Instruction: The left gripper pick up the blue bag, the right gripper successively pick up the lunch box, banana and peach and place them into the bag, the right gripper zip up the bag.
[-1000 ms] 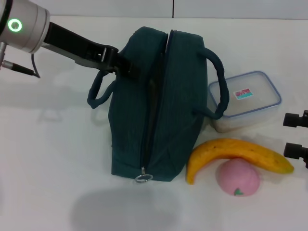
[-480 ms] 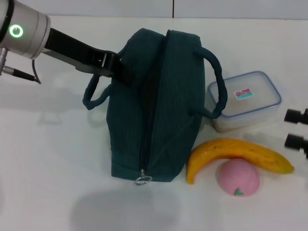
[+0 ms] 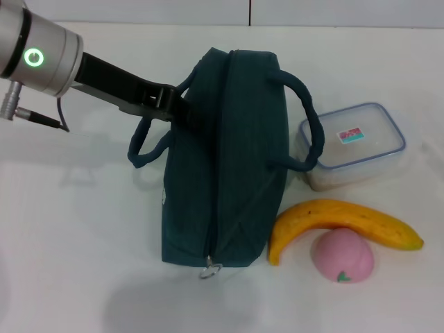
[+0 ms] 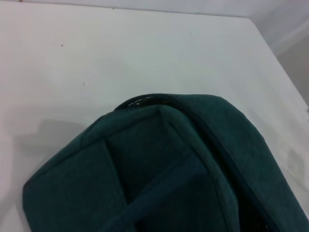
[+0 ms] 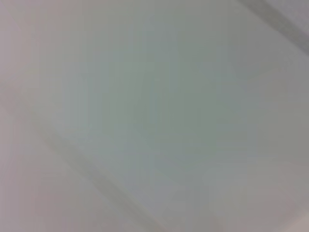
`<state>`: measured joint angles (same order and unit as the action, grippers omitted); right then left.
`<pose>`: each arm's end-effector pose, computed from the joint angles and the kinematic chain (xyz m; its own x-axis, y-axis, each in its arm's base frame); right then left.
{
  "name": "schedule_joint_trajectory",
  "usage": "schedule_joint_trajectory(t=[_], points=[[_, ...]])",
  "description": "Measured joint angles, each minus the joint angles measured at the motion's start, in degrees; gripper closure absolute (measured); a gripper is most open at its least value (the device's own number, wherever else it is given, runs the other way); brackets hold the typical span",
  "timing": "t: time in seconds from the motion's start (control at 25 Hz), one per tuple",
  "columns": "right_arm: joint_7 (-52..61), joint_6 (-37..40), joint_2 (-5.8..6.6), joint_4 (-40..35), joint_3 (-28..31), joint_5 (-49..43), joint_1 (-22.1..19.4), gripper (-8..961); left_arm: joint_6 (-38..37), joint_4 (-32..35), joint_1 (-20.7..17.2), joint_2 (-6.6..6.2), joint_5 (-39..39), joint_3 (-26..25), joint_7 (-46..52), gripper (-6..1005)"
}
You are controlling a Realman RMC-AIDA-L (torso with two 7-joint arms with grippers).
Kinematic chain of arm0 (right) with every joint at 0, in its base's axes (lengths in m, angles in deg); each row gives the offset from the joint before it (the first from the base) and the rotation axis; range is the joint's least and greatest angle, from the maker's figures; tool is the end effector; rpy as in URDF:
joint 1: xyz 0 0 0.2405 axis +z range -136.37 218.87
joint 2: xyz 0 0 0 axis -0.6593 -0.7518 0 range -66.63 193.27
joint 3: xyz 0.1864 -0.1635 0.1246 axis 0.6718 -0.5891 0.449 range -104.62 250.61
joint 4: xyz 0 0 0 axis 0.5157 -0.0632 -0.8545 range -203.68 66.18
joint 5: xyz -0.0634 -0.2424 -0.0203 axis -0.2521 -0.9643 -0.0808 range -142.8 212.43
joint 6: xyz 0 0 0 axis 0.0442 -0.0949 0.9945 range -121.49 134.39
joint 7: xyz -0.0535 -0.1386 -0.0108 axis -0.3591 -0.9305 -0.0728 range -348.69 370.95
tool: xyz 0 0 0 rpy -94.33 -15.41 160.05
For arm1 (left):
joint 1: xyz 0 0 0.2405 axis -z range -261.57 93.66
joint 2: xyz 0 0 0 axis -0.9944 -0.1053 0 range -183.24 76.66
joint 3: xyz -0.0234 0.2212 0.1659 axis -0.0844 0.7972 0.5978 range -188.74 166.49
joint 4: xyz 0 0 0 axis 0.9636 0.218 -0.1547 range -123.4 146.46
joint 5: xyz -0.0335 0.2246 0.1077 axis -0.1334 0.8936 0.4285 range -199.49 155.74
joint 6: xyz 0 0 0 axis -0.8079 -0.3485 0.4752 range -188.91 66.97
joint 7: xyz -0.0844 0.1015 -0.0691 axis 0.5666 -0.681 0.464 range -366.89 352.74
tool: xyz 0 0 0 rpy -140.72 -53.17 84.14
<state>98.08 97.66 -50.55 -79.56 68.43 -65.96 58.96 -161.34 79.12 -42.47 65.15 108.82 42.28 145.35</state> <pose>0.4168 0.2877 0.0343 -0.0757 -0.2980 -0.9515 -0.9206 -0.3457 0.1815 -0.1670 0.4195 0.0368 0.5069 0.8531 0.1238 0.8614 -0.5066 -0.0365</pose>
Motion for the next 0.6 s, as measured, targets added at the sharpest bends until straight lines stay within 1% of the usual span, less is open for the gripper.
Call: schedule_joint_trajectory(t=[0.12,0.24,0.36,0.6], points=[[6.10,-9.66,-0.72,1.74,0.30,-0.24,0.04,164,0.00,0.25,0.00,0.34,-0.01,0.53,-0.42,949],[7.45,-14.74,-1.04,4.29,-0.06,-1.51,1.28,169,0.00,0.32,-0.01,0.45,-0.02,1.40,-0.74,949],[7.57,-16.13,-1.34,6.75,-0.38,-1.86,3.06,174,0.00,0.34,-0.04,0.59,-0.02,1.94,-1.42,949],[7.62,-20.14,-1.55,10.18,-2.40,-2.10,7.06,184,0.06,0.22,-0.13,0.75,-0.01,2.66,-2.55,949]])
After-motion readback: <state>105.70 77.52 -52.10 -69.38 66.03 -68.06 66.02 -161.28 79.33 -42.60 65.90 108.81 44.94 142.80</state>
